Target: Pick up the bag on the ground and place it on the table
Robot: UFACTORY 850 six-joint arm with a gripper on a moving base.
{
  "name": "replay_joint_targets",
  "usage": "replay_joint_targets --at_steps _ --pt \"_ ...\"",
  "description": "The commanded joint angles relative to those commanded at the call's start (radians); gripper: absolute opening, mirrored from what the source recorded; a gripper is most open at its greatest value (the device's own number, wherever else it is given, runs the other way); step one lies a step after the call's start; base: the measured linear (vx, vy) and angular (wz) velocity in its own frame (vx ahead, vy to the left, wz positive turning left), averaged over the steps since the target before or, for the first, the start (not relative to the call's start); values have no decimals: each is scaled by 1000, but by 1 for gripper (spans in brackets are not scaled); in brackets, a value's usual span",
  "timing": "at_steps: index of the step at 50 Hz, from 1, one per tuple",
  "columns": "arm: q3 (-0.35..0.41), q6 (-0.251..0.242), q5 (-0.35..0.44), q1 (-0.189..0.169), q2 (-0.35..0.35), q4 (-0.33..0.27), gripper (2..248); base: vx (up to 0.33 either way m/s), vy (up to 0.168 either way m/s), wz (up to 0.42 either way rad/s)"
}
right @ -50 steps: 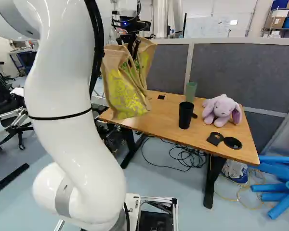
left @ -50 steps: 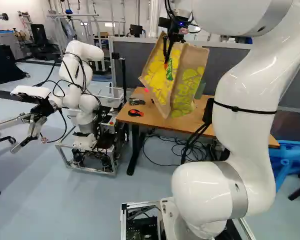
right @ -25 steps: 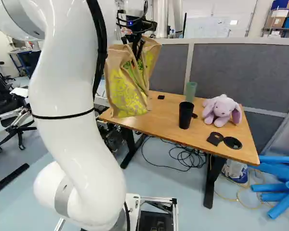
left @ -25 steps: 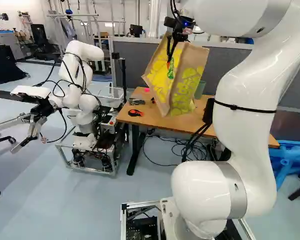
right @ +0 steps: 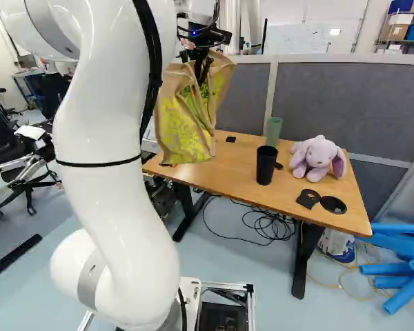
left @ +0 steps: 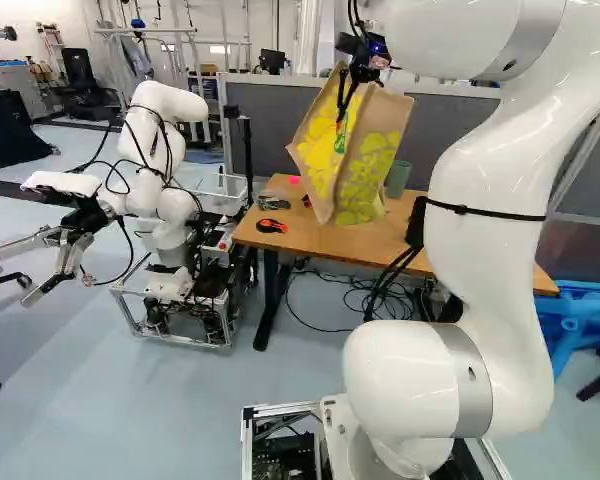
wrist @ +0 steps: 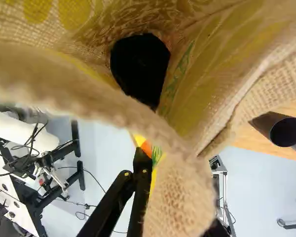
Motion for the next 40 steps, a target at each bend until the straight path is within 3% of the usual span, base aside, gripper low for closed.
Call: replay_joint_targets --at_steps 40 --pt "-2 0 0 -96 -42 19 22 0 0 0"
